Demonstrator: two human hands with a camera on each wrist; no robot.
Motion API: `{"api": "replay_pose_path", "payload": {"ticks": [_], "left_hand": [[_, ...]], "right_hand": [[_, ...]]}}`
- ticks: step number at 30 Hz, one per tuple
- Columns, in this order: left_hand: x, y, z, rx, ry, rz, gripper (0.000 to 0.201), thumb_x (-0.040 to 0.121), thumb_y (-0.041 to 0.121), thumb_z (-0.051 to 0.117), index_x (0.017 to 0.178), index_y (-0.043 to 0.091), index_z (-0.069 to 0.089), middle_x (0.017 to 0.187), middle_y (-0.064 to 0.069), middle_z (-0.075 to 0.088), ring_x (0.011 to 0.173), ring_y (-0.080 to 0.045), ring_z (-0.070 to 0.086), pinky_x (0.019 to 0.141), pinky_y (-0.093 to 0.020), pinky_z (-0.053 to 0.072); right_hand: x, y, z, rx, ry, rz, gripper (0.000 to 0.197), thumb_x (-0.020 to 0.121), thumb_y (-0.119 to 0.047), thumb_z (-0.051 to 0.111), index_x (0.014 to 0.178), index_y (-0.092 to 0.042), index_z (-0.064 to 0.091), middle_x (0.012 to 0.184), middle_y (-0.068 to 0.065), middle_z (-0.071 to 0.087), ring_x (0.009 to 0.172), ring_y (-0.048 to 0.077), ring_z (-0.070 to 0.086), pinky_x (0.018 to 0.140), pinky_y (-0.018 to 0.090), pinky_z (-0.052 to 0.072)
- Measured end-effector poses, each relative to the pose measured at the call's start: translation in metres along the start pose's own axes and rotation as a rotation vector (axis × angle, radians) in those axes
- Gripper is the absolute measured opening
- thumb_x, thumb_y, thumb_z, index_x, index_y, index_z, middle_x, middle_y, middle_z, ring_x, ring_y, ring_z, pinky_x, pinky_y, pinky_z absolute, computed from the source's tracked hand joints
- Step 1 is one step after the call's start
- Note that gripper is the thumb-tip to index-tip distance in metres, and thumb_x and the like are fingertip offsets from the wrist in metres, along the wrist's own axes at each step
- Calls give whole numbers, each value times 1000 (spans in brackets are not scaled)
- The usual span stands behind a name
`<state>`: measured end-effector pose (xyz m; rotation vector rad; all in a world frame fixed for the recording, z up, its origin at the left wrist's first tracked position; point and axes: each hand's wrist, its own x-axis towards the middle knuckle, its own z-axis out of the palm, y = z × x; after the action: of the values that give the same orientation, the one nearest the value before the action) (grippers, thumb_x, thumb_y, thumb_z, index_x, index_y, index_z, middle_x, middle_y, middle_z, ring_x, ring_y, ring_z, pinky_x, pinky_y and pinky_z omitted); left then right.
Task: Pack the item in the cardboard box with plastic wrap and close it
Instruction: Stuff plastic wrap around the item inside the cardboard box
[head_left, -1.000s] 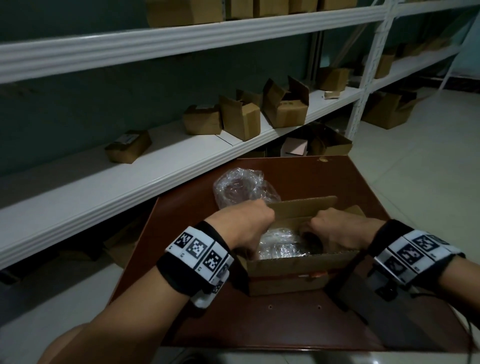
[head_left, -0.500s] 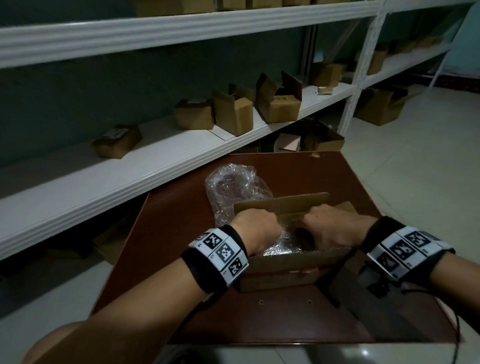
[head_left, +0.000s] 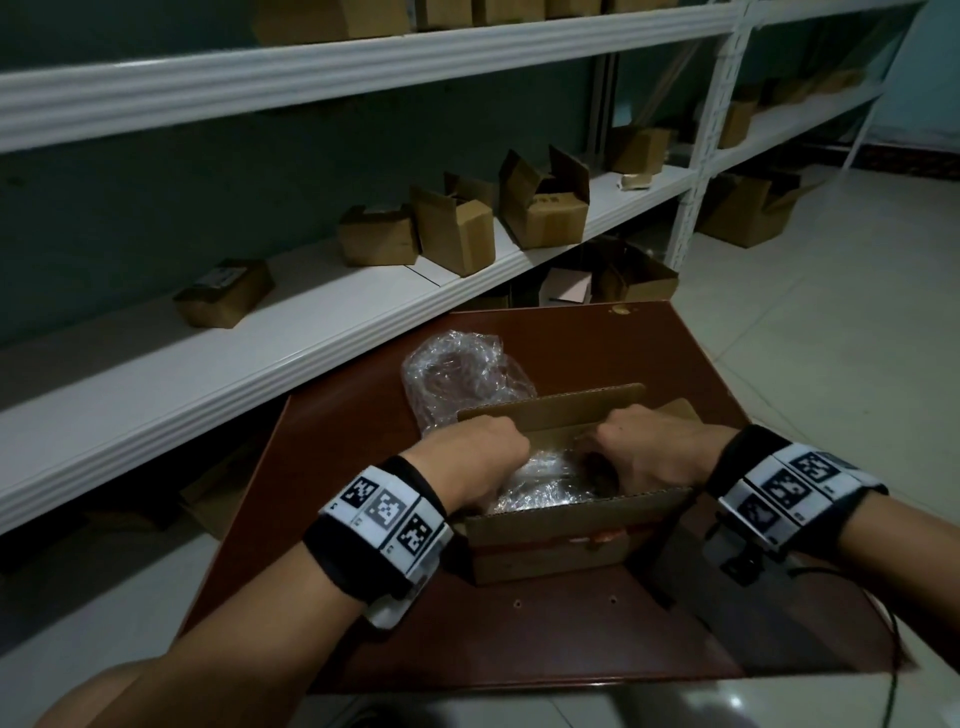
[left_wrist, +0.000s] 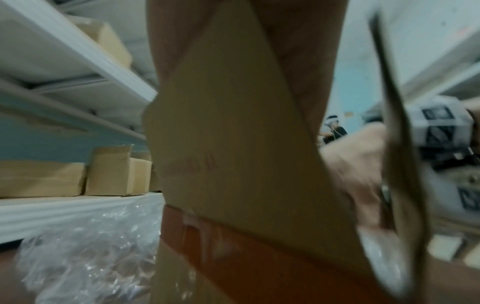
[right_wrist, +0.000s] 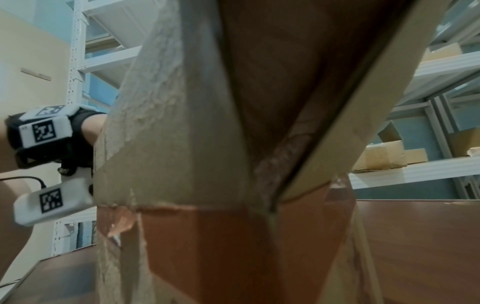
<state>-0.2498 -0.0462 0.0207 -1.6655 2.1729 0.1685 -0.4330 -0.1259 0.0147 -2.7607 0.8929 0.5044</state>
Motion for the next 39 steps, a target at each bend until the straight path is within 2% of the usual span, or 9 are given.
{"api": "replay_pose_path", "payload": {"ticks": [4,7,12,14,19,21,27,34,39], "left_hand": [[-3,-7,0,-117,1,-29,22,83,8,84,103,10,76,95,-3,67,85,-20,68,75,-30,58],[-9,-8,-9,-234,66,-45,13,93,12,74,103,4,71,91,-3,65,93,-22,71,83,-34,59],[-13,0,-24,-146,97,-46,43,71,48,90,90,12,76,68,6,59,59,-10,58,50,-23,44],[-15,6,-21,-83,127,-20,35,76,40,89,91,12,73,71,3,55,63,-13,57,50,-22,39],[-13,12,-14,-80,83,-26,12,89,14,76,94,7,68,89,-5,54,78,-22,62,65,-33,59],[-10,13,-13,-75,61,-24,9,90,8,70,87,9,62,86,-5,51,76,-22,59,59,-31,54],[7,22,-7,86,32,68,11,96,13,60,95,10,70,71,0,47,71,-23,57,62,-35,52],[13,26,3,145,52,94,13,102,14,56,101,9,68,69,0,44,74,-24,58,68,-32,51],[15,24,6,117,58,85,14,101,15,57,104,10,70,79,-3,56,74,-23,56,67,-32,47]], "right_hand": [[2,3,2,1,9,-2,18,96,-23,62,110,-12,63,89,-7,52,82,11,53,63,12,41],[2,5,4,29,6,-11,20,95,-24,64,113,-14,63,94,-7,56,80,8,53,61,11,39],[3,4,2,-3,-9,-4,15,93,-24,65,105,-15,63,92,-4,55,81,12,53,66,15,43],[2,3,2,-25,-1,-6,9,93,-23,65,96,-21,57,86,-6,52,80,14,53,64,15,40],[-3,3,1,0,7,-26,10,93,-18,64,91,-23,55,81,-10,51,74,9,53,61,13,40],[-3,2,1,-10,13,-20,8,90,-22,67,95,-19,61,84,-8,54,75,12,54,66,17,45],[-2,1,1,-3,2,13,22,87,-30,70,103,-16,67,86,-6,56,73,11,52,68,20,45],[-14,1,-9,58,27,-29,12,87,-28,68,98,-25,66,86,-12,59,77,8,58,63,17,47],[-28,0,-28,92,115,-80,54,72,-39,81,123,-34,64,107,-15,69,96,2,64,85,26,58]]}}
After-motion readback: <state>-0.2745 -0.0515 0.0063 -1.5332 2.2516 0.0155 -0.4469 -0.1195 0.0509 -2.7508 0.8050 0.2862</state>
